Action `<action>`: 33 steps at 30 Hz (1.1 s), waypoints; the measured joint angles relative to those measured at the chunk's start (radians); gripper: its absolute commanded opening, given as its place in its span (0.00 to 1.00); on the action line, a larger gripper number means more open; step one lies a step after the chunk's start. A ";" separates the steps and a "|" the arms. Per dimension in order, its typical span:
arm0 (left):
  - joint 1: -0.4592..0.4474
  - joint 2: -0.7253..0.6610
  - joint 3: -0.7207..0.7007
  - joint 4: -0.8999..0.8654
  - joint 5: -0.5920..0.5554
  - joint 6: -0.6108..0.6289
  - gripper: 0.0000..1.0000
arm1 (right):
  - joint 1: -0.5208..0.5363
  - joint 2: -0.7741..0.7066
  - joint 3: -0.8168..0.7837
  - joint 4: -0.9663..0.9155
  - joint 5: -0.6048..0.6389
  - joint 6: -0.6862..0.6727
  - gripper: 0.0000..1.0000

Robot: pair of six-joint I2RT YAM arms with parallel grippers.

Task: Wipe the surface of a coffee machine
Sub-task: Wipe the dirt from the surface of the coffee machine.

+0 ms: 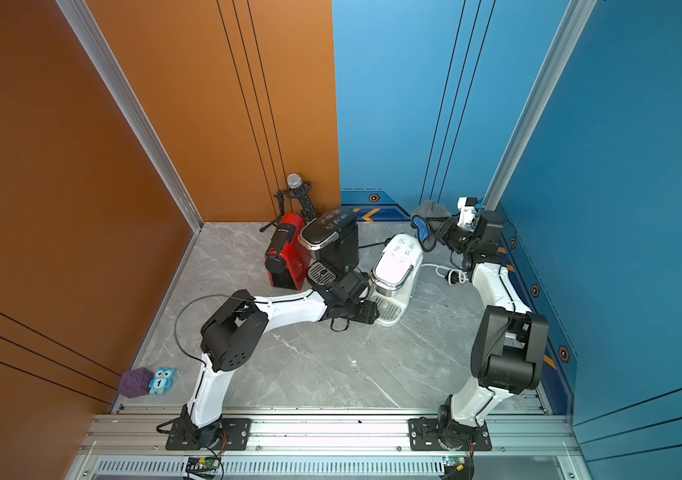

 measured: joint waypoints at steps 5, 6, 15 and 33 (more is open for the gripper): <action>0.000 0.000 0.000 0.000 0.000 0.000 0.64 | 0.003 0.109 0.044 -0.072 -0.084 -0.015 0.08; 0.000 0.000 0.000 0.000 0.000 0.000 0.64 | 0.004 0.127 0.055 -0.102 -0.095 -0.031 0.08; 0.000 -0.002 -0.001 -0.007 0.004 0.000 0.64 | 0.023 0.317 0.255 -0.504 -0.175 -0.328 0.05; 0.000 -0.005 -0.003 -0.008 0.007 0.009 0.64 | 0.056 0.481 0.358 -0.974 -0.065 -0.684 0.02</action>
